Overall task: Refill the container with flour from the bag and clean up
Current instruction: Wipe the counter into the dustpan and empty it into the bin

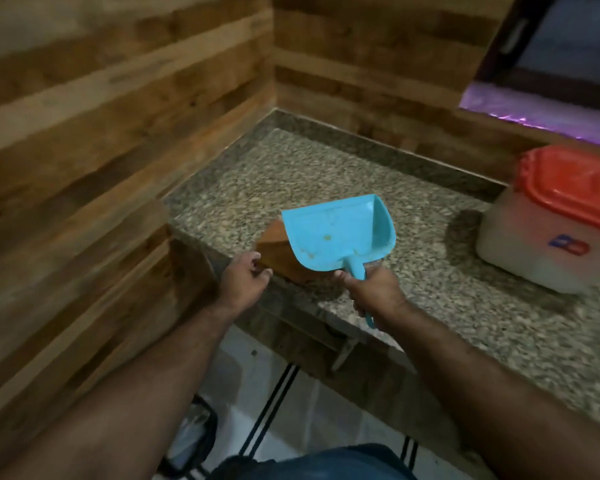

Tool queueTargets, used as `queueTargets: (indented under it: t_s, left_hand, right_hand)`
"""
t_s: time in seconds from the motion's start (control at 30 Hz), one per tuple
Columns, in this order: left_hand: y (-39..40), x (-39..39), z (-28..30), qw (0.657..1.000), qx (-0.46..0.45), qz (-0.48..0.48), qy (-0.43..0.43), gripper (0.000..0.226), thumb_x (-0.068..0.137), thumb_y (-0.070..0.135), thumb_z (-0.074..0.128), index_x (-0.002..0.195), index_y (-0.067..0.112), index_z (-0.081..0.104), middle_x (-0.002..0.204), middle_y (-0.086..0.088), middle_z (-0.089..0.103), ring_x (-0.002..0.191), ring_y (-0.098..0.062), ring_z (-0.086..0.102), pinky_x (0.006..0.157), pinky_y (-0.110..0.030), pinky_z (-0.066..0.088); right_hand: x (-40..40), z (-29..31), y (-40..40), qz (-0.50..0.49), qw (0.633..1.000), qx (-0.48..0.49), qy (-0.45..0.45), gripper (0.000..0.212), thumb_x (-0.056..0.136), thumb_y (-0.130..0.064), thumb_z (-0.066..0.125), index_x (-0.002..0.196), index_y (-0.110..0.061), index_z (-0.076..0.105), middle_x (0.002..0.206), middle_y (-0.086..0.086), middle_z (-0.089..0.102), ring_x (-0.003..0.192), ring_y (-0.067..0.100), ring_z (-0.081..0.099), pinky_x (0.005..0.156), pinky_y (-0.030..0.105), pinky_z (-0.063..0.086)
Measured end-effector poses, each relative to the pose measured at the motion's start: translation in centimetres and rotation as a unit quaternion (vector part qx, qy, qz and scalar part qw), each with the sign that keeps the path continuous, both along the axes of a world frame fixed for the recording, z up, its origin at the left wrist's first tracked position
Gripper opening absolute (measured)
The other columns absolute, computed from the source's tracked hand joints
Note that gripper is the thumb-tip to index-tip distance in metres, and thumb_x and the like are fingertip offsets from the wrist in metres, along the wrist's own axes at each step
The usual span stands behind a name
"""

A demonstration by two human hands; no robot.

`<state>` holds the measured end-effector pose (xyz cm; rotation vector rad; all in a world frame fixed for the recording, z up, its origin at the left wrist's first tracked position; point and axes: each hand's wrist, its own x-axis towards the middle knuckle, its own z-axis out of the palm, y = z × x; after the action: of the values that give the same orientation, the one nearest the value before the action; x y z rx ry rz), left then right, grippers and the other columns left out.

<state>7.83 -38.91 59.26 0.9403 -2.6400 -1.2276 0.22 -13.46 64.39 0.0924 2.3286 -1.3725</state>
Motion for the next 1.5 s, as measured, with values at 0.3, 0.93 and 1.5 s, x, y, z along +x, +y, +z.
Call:
queueTargets:
  t_s: [0.3, 0.93, 1.5]
  left_hand:
    - [-0.9, -11.5, -5.2, 0.954, -0.154, -0.184, -0.18, 0.12, 0.076, 0.08, 0.072, 0.169, 0.018, 0.026, 0.175, -0.012, 0.029, 0.16, -0.036, 0.03, 0.129, -0.046, 0.029]
    - [6.8, -25.8, -4.8, 0.904, 0.081, -0.419, 0.023, 0.062, 0.102, 0.015, 0.054, 0.15, 0.055, 0.049, 0.155, 0.007, 0.058, 0.131, -0.028, 0.063, 0.102, -0.048, 0.059]
    - [26.7, -15.6, -4.1, 0.641, -0.067, -0.765, 0.0, 0.066, 0.106, 0.025, 0.047, 0.168, 0.036, 0.024, 0.174, 0.005, 0.025, 0.162, -0.02, 0.02, 0.13, -0.039, 0.017]
  right_hand:
    - [0.4, -2.4, 8.1, -0.142, 0.988, 0.019, -0.065, 0.031, 0.094, -0.028, 0.082, 0.101, 0.0, 0.07, 0.064, 0.008, 0.06, 0.041, 0.016, 0.051, 0.038, 0.023, 0.039]
    - [15.4, -3.5, 8.5, -0.376, 0.921, 0.074, -0.072, 0.039, 0.095, -0.038, 0.078, 0.071, -0.015, 0.058, 0.053, -0.003, 0.053, 0.042, 0.01, 0.05, 0.038, 0.023, 0.039]
    - [27.2, -9.8, 4.4, -0.32, 0.914, 0.148, -0.202, 0.041, 0.099, -0.049, 0.069, 0.07, -0.025, 0.053, 0.066, -0.009, 0.055, 0.058, 0.003, 0.052, 0.047, 0.017, 0.033]
